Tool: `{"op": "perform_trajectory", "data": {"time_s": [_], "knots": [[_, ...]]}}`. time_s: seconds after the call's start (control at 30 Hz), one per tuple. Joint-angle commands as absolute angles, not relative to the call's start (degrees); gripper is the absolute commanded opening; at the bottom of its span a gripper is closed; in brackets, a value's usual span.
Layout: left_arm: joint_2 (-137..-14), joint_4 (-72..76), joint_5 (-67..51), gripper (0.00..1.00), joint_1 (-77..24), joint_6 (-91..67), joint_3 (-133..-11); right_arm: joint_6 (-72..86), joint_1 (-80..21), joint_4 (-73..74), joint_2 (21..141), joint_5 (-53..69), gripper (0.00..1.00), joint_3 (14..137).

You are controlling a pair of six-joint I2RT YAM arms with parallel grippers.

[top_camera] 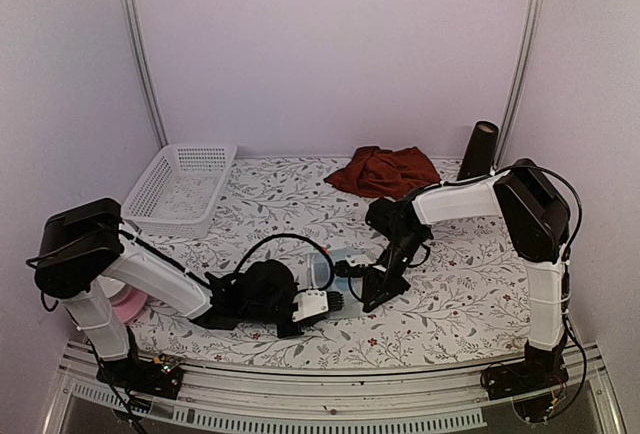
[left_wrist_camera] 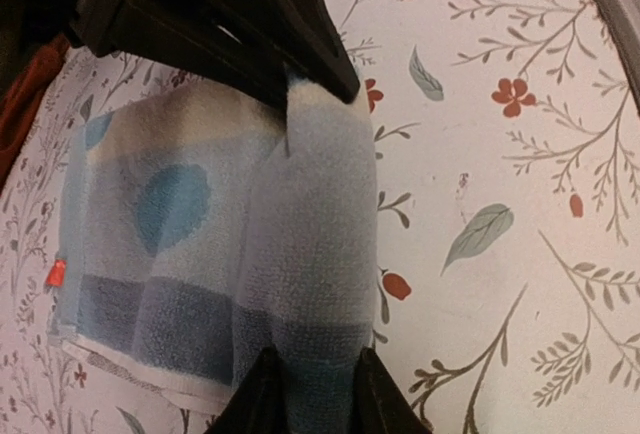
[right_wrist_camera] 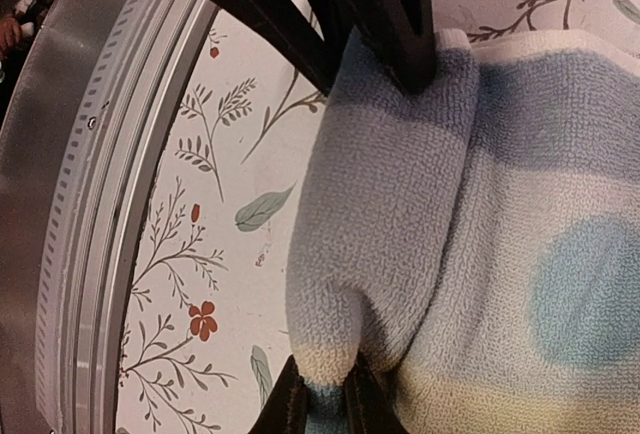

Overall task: Roll the towels
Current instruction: Roll the towel at the center of the board.

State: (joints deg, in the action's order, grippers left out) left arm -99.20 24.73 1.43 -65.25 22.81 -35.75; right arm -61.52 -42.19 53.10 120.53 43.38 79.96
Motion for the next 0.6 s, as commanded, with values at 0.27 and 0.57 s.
{"op": "perform_trajectory", "data": {"time_s": [0.27,0.57], "knots": [[-100.35,19.93,1.50,0.00,-65.80,22.09,-38.72,-60.75,-40.72,51.20,118.41,42.03,0.25,79.69],[-101.26,12.33,-4.70,0.00,-63.10,16.59,-43.17,-60.89,-39.29,39.01,106.46,36.79,0.47,70.20]]}}
